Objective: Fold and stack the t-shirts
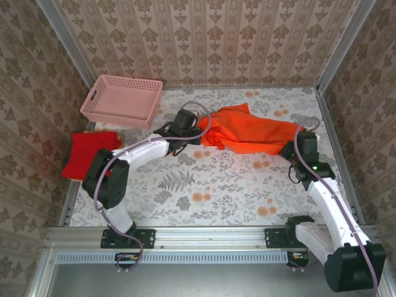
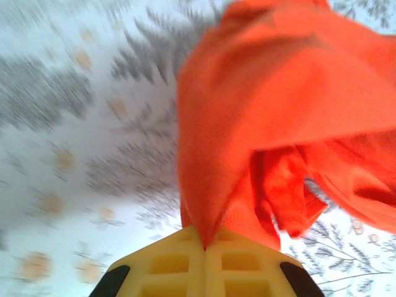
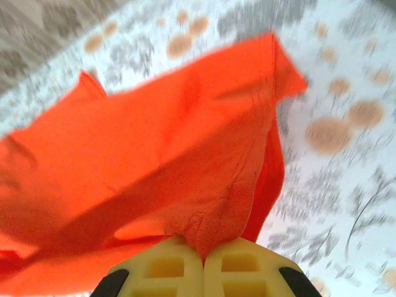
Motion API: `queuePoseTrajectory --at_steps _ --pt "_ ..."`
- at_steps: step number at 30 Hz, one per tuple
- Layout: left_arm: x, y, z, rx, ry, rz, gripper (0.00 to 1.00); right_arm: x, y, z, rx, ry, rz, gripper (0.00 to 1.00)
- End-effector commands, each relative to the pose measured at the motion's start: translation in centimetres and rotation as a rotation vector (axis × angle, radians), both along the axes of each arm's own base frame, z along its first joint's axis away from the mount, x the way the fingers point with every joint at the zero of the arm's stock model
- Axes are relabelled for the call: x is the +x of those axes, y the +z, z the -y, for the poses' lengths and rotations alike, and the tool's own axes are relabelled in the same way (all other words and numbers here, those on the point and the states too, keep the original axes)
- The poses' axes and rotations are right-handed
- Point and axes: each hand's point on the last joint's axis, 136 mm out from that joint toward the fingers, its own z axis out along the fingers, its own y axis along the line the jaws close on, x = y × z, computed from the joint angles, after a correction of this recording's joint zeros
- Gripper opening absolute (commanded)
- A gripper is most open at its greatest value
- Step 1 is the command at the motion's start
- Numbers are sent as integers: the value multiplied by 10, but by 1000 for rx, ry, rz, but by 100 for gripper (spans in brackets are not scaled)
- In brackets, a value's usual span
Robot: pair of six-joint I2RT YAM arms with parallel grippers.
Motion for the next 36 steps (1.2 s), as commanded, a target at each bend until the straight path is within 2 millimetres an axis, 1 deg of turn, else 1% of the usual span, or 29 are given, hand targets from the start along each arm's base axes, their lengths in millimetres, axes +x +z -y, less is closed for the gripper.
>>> queuePoseTrajectory --at_steps 1,3,6,9,11,12,16,19,21,24,29,30,31,32,34,35,36 --pt "4 26 -31 231 -77 143 0 -7 16 7 -64 45 -42 0" --pt "2 42 -38 264 -124 187 0 -5 27 9 -71 42 -20 0" --pt "-1 63 -48 266 -140 243 0 -6 36 14 -75 27 4 0" --pt "-6 74 -58 243 -148 271 0 -6 37 16 -73 21 5 0" --pt "-8 74 -64 222 -144 258 0 -6 37 16 -67 22 6 0" --pt "-10 71 -67 204 -148 235 0 -6 37 16 -64 24 8 0" --pt "-14 50 -73 129 -137 109 0 -19 16 10 -35 48 -57 0" --pt "-15 33 -69 68 -134 36 0 -28 -8 8 -22 52 -108 0" --pt "-12 24 -64 33 -133 -20 0 -28 -18 5 -4 58 -128 0" --pt "-5 13 -53 -2 -147 -82 0 -22 -26 4 3 65 -138 0" --pt "15 -5 -35 -47 -155 -172 0 3 -34 7 -16 77 -152 0" --pt "28 -11 -43 -56 -124 -189 1 9 -36 8 -19 80 -157 0" --pt "32 -19 -41 -59 -117 -212 2 13 -38 8 -19 81 -161 0" --pt "39 -20 -38 -71 -112 -217 4 18 -40 8 -19 84 -164 0" --pt "50 -28 -35 -82 -96 -236 9 27 -42 9 -19 86 -168 0" --pt "55 -32 -33 -88 -83 -248 17 31 -43 9 -17 87 -171 0" --pt "59 -35 -33 -91 -71 -256 32 34 -42 9 -14 89 -169 0"
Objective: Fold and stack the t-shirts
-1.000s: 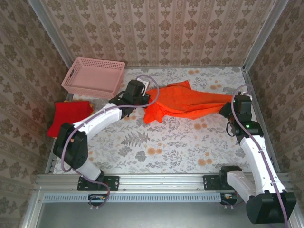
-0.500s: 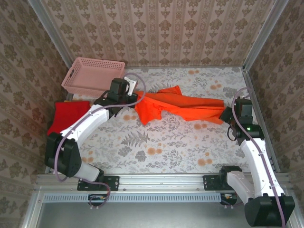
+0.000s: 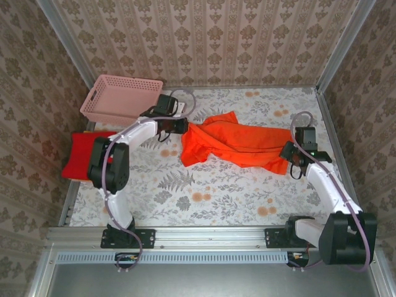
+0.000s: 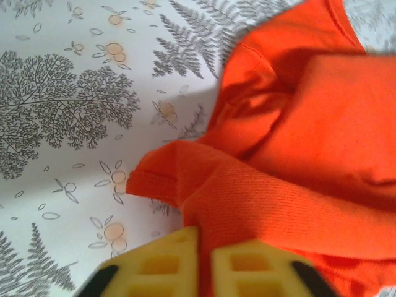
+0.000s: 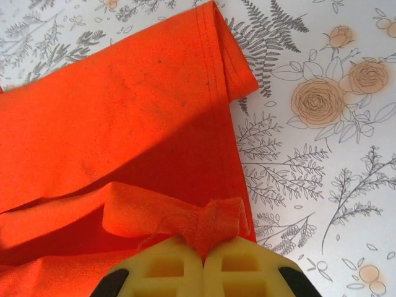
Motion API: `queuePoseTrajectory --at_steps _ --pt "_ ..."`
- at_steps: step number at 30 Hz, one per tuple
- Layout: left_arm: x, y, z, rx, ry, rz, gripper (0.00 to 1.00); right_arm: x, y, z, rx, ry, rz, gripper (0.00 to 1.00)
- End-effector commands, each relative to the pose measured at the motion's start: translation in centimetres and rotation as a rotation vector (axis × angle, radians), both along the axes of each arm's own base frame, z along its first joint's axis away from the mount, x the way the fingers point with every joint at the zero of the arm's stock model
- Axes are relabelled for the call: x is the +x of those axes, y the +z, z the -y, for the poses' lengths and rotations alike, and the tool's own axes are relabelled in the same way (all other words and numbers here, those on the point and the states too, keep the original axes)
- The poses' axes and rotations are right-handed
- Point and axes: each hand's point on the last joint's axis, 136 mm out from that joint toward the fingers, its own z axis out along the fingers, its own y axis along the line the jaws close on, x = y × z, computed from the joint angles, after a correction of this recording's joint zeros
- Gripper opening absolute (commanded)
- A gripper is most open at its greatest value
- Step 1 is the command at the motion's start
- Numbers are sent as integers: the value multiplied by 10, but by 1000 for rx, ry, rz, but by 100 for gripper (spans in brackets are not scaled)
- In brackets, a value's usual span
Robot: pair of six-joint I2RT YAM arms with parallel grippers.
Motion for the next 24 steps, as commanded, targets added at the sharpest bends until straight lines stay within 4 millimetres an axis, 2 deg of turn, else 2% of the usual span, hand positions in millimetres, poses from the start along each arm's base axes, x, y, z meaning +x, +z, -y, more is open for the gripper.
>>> queuePoseTrajectory --at_steps 1,2,6,8,11,13,16,18,24 --pt "7 -2 5 -44 40 -58 43 25 24 -1 4 24 84 0" --pt "8 -3 5 -45 51 -56 52 27 25 -2 8 28 88 0" --pt "3 4 -10 -80 142 30 71 23 25 -2 8 33 90 0" --pt "-4 4 -18 -104 177 53 77 20 23 -3 9 34 85 0" --pt "-17 2 -25 -165 213 79 80 14 17 -3 15 28 77 0" --pt "-23 7 -22 -231 205 106 81 13 14 -4 20 30 73 0" --pt "-31 11 -17 -298 194 124 90 11 11 -5 27 30 67 0" --pt "-33 6 -17 -307 190 114 92 12 11 -5 32 31 70 0" --pt "-41 -8 -6 -339 140 54 84 14 14 -7 39 35 77 0"
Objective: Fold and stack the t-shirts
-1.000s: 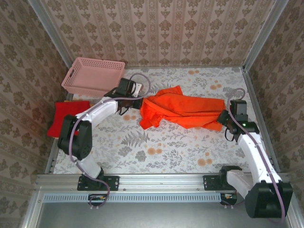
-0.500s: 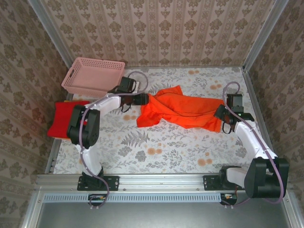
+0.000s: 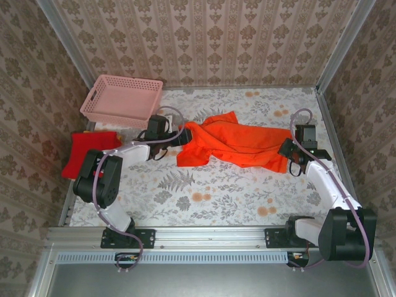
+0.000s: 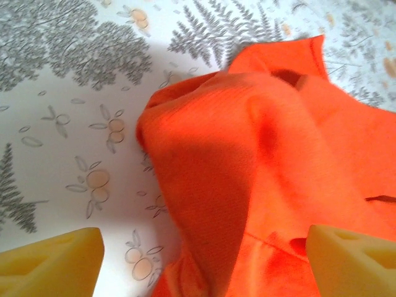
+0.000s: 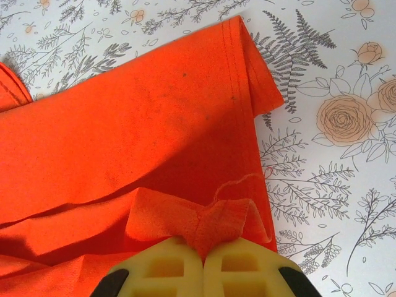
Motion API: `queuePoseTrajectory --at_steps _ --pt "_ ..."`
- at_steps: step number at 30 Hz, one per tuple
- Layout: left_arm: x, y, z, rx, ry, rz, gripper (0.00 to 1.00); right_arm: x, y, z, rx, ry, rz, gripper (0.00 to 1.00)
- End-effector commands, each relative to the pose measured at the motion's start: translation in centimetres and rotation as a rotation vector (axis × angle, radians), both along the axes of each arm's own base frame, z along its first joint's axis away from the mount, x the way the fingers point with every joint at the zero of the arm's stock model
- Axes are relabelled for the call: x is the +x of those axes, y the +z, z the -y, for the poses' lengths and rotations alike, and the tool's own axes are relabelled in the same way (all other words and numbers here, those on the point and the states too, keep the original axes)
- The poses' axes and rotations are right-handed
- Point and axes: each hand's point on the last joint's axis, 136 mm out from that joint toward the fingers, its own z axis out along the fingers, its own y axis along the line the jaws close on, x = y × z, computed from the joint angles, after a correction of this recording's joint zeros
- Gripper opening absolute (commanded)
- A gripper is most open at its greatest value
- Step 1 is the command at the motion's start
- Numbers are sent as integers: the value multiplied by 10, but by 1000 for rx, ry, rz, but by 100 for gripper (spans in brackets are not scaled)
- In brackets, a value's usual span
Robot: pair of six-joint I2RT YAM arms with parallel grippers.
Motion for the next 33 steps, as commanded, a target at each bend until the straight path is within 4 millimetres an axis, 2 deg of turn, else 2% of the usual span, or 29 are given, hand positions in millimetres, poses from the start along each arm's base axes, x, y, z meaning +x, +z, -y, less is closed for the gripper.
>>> queuePoseTrajectory --at_steps 1,5,10,12,16,18,21,27,29,31,33 --pt "-4 1 13 -66 -53 9 82 3 8 0 10 5 35 0" --pt "-15 -15 10 -20 -49 -14 77 3 13 -3 26 10 48 0" --pt "-24 -29 1 18 -27 -35 79 2 13 -4 28 11 48 0" --pt "-27 -32 1 17 -30 -44 76 2 11 -4 27 11 44 0" --pt "-34 -36 4 20 -45 -49 63 3 9 -4 30 9 44 0" --pt "-36 -40 2 24 -44 -58 61 3 9 -4 33 7 46 0" --pt "-43 -45 12 35 -71 -66 59 5 9 -5 40 8 49 0" --pt "-32 -42 11 43 -57 -56 36 7 8 -7 53 15 48 0" --pt "-27 -39 12 41 -64 -60 22 6 7 -7 54 15 46 0" --pt "-25 -39 12 49 -64 -59 4 6 9 -7 53 16 48 0" --pt "-24 -36 12 48 -62 -54 0 5 11 -7 53 17 54 0"
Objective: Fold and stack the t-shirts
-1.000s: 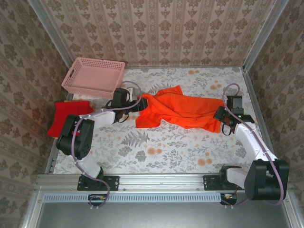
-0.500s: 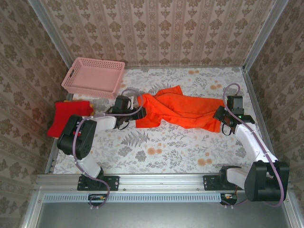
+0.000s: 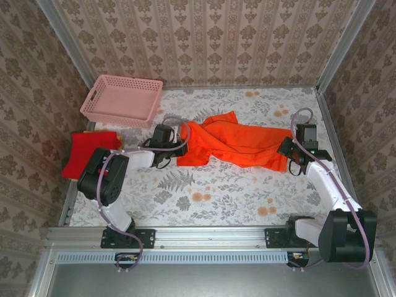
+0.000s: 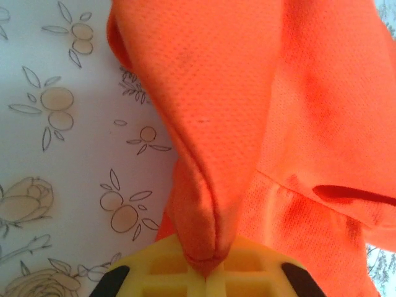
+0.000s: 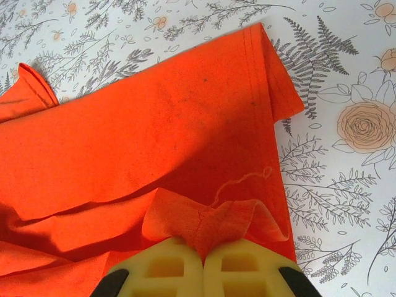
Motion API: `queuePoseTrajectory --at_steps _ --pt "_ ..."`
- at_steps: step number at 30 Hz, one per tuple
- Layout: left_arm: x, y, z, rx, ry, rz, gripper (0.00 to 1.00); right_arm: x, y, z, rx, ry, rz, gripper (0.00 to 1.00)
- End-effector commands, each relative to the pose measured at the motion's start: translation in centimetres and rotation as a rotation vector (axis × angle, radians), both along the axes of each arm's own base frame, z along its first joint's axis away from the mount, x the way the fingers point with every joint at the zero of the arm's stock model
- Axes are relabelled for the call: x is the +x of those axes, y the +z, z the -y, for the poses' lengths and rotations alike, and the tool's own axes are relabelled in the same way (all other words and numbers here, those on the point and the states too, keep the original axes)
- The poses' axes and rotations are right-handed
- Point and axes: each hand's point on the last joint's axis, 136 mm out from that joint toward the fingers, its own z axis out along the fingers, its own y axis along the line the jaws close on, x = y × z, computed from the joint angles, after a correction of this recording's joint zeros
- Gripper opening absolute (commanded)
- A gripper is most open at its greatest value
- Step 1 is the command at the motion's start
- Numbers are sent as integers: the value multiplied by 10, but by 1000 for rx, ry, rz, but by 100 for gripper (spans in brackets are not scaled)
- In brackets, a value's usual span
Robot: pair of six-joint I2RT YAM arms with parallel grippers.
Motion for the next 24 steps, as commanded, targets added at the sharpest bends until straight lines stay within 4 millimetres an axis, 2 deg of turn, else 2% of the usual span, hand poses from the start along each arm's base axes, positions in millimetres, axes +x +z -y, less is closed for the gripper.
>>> queuePoseTrajectory --at_steps 1,4,7,11,13,16,20,24 --pt "7 9 0 0 4 16 0 -1 7 0 15 -7 23 0" --pt "7 28 -3 -22 31 53 0 -5 17 2 7 -9 54 0" --pt "17 58 -23 -48 116 89 0 -7 37 1 4 -5 117 0" --pt "21 113 -40 -76 177 158 0 -10 76 -1 1 4 224 0" --pt "21 146 -50 -86 208 211 0 -12 102 -4 -1 17 286 0" --pt "14 201 -67 -93 243 317 0 -19 154 -7 -17 43 410 0" --pt "-1 272 -94 -90 297 461 0 -37 229 -11 -63 77 583 0" --pt "-20 335 -112 -89 317 603 0 -53 294 -21 -93 144 711 0"
